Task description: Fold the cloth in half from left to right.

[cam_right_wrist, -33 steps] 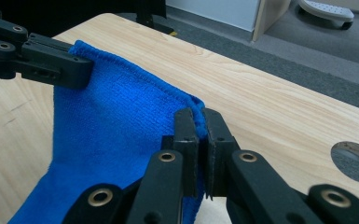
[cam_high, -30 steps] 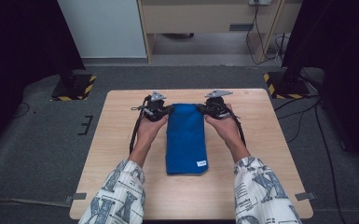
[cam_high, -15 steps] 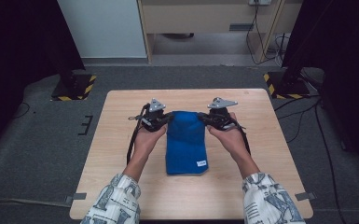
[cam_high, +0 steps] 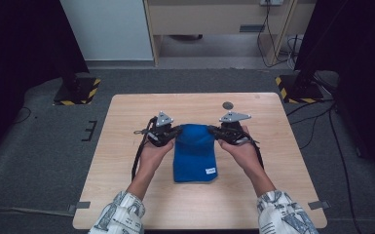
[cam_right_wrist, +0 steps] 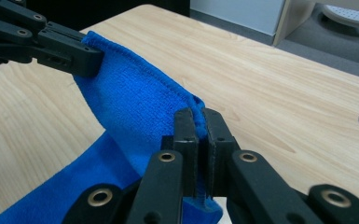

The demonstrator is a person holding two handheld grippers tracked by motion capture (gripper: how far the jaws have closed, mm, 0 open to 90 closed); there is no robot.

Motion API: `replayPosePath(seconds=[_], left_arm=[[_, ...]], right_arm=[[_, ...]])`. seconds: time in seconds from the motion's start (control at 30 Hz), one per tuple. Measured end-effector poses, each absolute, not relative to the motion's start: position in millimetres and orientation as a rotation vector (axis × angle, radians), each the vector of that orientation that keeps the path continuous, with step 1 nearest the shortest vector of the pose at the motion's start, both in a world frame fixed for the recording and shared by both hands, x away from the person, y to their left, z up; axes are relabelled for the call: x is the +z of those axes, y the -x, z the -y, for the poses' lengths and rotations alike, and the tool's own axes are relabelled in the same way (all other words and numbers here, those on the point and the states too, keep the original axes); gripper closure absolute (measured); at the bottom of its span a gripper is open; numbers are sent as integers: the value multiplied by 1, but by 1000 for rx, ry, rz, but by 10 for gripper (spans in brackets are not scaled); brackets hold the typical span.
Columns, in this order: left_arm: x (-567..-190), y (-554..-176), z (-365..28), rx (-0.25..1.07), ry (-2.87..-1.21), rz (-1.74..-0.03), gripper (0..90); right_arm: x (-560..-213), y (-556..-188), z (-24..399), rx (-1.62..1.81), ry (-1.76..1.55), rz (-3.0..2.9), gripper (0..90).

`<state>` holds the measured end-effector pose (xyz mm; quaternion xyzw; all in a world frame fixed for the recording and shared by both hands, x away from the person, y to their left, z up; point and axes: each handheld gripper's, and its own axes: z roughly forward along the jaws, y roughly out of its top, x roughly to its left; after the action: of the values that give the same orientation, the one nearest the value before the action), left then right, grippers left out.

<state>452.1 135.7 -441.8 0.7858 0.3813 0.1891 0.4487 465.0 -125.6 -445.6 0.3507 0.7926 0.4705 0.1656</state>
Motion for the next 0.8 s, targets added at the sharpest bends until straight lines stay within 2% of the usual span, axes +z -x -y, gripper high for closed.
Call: replayPosePath(seconds=[0.57, 0.7, 0.8], left_arm=[[-470, -442, -148, 385, -1920, -984, 812], [-472, -441, -150, 366, -1909, -991, 709], [-473, -440, -150, 368, -1895, -996, 493]], right_arm=[[-462, -459, 122, 1340, -989, -2326, 861], [-464, -456, 120, 1330, -974, -2346, 861], [-463, -456, 121, 1330, -973, -2348, 862]])
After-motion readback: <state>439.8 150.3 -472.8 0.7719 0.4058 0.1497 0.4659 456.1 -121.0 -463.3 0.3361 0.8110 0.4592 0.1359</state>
